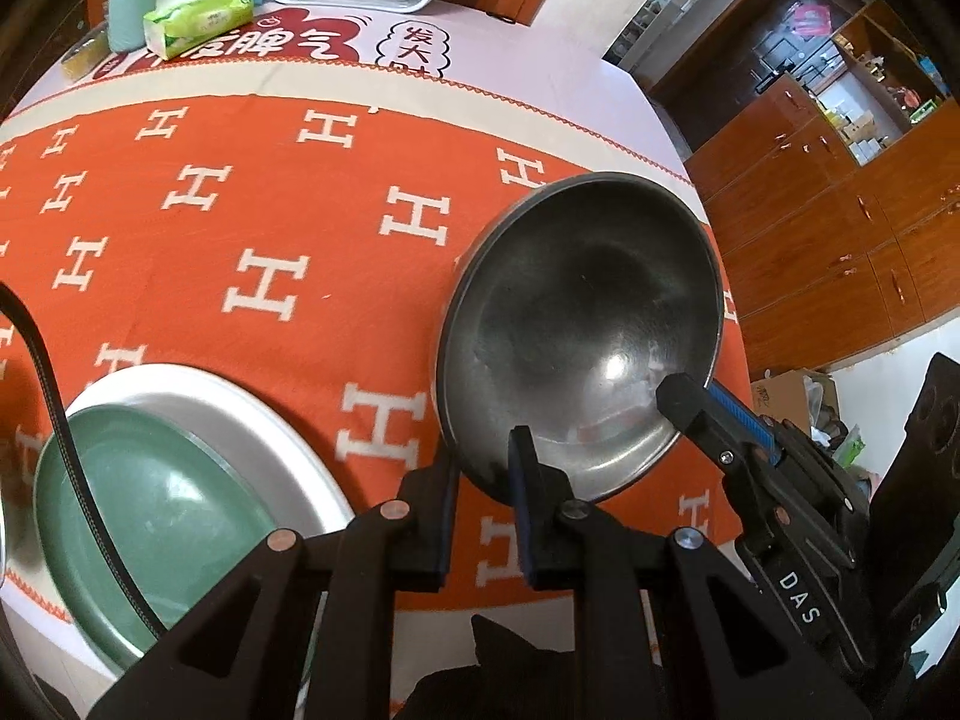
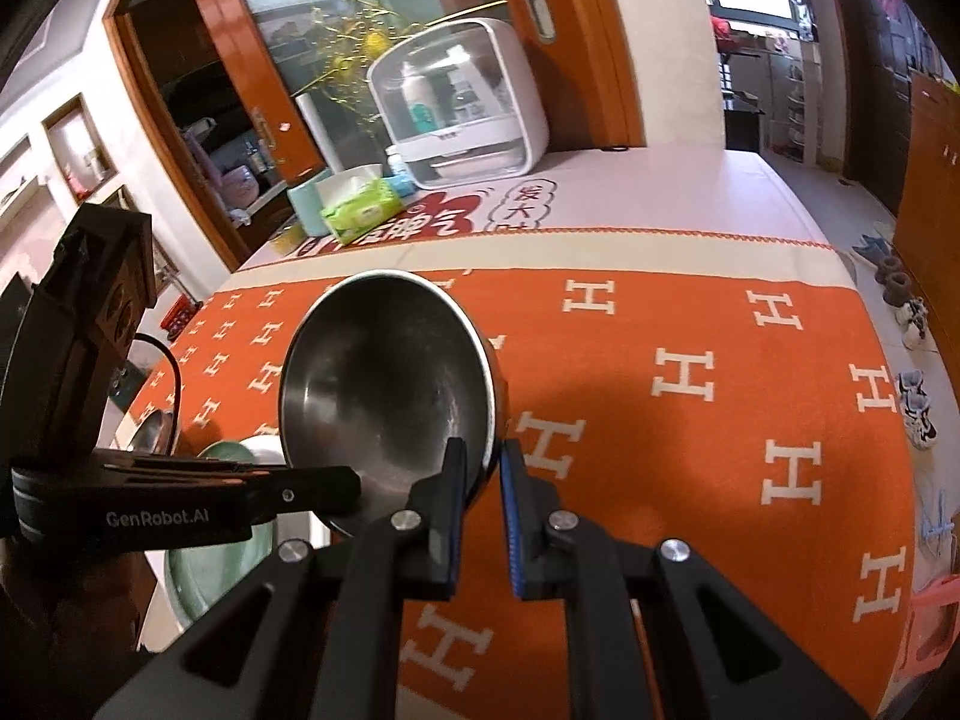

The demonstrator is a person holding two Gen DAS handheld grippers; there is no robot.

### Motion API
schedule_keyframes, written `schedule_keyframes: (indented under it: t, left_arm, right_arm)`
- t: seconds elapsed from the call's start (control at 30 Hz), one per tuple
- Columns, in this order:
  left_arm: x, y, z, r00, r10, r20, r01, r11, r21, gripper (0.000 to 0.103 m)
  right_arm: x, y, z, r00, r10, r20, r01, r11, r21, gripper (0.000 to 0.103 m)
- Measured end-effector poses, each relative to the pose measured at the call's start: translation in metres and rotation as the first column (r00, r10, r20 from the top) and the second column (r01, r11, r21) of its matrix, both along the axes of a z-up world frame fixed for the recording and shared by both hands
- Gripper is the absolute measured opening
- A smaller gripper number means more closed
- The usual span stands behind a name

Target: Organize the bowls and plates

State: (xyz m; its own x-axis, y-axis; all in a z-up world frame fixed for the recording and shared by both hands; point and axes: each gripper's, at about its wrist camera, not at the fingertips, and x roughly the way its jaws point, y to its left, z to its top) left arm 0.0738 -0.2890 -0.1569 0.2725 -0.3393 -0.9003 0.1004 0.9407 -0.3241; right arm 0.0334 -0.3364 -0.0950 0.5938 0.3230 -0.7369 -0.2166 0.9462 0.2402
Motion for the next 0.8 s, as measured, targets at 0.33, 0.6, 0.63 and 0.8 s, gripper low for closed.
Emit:
schedule_keyframes:
  t: [0.33,0.6,0.63,0.8]
  left_arm:
    - [-0.025,0.031,0.015,1.0,0.017,0.026,-0.018,1.0,0.014,0.014]
    - [-0.047,0.075,0.025,0.997,0.065,0.044,-0.066,0.997,0.033,0.015]
    - [-0.049,0.08,0.025,0.997,0.07,0.044,-0.072,0.997,0.035,0.015]
    - [-0.061,0.118,0.031,0.994,0.1,0.044,-0.102,0.994,0.039,0.015]
  right_arm:
    - [-0.018,0.032,0.011,0.997,0.071,0.03,-0.07,0.997,-0.026,0.012]
    - [-0.027,0.077,0.016,0.987,0.155,0.05,-0.152,0.987,-0.049,0.012]
    - [-0.028,0.083,0.015,0.985,0.164,0.05,-0.161,0.986,-0.053,0.012]
    - [-0.031,0.12,0.016,0.978,0.202,0.049,-0.2,0.978,-0.058,0.012]
